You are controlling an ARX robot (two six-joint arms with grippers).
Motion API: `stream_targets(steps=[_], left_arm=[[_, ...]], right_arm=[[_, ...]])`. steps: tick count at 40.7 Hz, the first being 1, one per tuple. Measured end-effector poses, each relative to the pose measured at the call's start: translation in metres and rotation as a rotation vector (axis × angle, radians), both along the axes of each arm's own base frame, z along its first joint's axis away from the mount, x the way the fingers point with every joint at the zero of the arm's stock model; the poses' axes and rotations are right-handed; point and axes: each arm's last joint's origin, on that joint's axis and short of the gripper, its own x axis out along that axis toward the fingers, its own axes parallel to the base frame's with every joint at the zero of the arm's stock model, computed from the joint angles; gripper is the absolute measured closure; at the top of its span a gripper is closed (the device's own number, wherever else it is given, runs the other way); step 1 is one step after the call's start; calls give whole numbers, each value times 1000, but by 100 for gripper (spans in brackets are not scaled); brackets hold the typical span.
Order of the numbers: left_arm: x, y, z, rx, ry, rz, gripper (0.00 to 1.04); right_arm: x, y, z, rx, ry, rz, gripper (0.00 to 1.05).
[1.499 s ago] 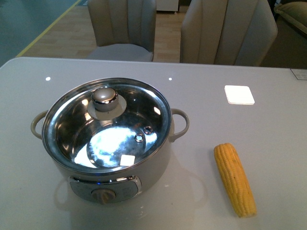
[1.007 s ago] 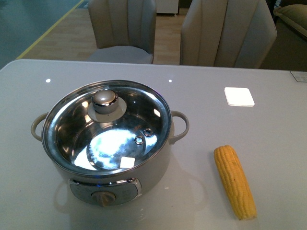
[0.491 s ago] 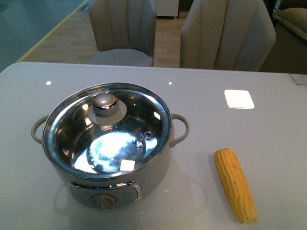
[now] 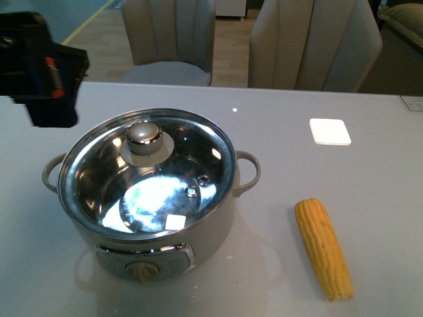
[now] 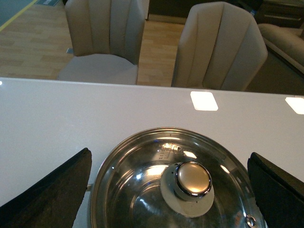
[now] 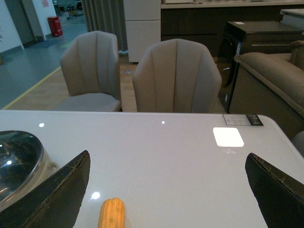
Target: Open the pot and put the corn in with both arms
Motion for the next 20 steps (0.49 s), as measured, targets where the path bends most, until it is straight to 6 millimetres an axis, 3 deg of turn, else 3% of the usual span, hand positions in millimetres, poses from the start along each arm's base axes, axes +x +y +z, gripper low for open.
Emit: stream_targets(steps=[5, 10, 20], left_arm=[[29, -17, -27, 35, 28, -35, 7], [46, -37, -53, 85, 50, -89, 7], [59, -55, -88, 146, 111, -137, 7]], right_arm=[[0, 0, 0, 0, 0, 0, 9], [0, 0, 0, 0, 0, 0, 9], [0, 0, 0, 0, 0, 0, 9]])
